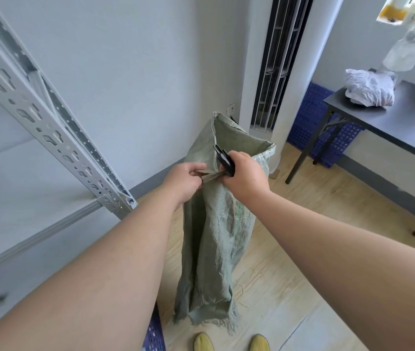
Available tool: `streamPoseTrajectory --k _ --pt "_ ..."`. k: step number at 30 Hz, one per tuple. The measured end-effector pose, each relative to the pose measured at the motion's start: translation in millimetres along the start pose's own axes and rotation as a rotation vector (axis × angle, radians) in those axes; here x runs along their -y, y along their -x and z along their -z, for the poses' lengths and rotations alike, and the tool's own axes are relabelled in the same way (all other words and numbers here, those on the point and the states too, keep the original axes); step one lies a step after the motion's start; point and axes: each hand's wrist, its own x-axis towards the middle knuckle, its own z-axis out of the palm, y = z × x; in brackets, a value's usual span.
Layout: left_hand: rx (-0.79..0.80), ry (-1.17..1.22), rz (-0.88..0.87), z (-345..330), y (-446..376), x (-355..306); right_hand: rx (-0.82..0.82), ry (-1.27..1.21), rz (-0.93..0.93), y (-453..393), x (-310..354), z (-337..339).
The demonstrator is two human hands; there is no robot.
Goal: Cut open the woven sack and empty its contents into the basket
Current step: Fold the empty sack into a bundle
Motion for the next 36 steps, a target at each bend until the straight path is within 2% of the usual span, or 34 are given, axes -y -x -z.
streamPoseTrajectory --k 2,5,8,10,12,14,17,20,23,27,31,34,36 --pt "-0.135 -0.196 -0.053 2.7 -0.4 0.2 0.003 0.050 -0.002 2.5 1.2 1.3" --pt "-0.354 -0.291 -0.130 7.9 2.1 -1.6 -0.023 0.039 -0.003 3.3 3.5 4.7" --pt "-0.464 -0.456 -0.124 13.4 4.5 -7.8 -0.021 0.026 0.028 2.4 5.9 5.3" --pt "-0.555 -0.472 -0.126 16.9 2.9 -10.3 -0.016 0.007 0.056 2.2 6.6 4.3" --pt "-0.519 -0.337 -0.152 17.7 -2.4 -10.7 -0.025 -0.035 0.064 1.6 8.1 4.4" --pt "-0.365 -0.161 -0.201 16.2 -5.1 -11.5 -0.049 -0.115 0.047 -1.3 11.9 6.6" --pt "-0.159 -0.142 -0.250 10.0 -2.2 -15.3 -0.031 -0.202 0.017 -11.0 17.2 10.6" --pt "-0.153 -0.047 -0.253 9.4 -1.1 -15.2 -0.016 -0.183 -0.017 -19.7 18.0 13.3" --pt "-0.145 0.082 -0.217 12.5 -0.7 -9.7 -0.097 -0.219 -0.062 -24.9 19.2 18.9" --pt "-0.002 -0.186 -0.103 7.8 -1.5 19.4 -0.179 -0.366 -0.052 -31.7 30.2 35.1" --pt "-0.061 -0.423 -0.017 -7.6 -5.4 41.0 -0.237 -0.480 -0.030 -45.2 38.6 55.4" --pt "-0.086 -0.381 -0.019 -18.5 -11.5 34.7 -0.193 -0.232 0.035 -51.5 36.1 63.7" --pt "-0.122 -0.278 -0.021 -21.6 -17.5 25.3 -0.269 -0.073 0.029 -49.5 32.2 64.3"
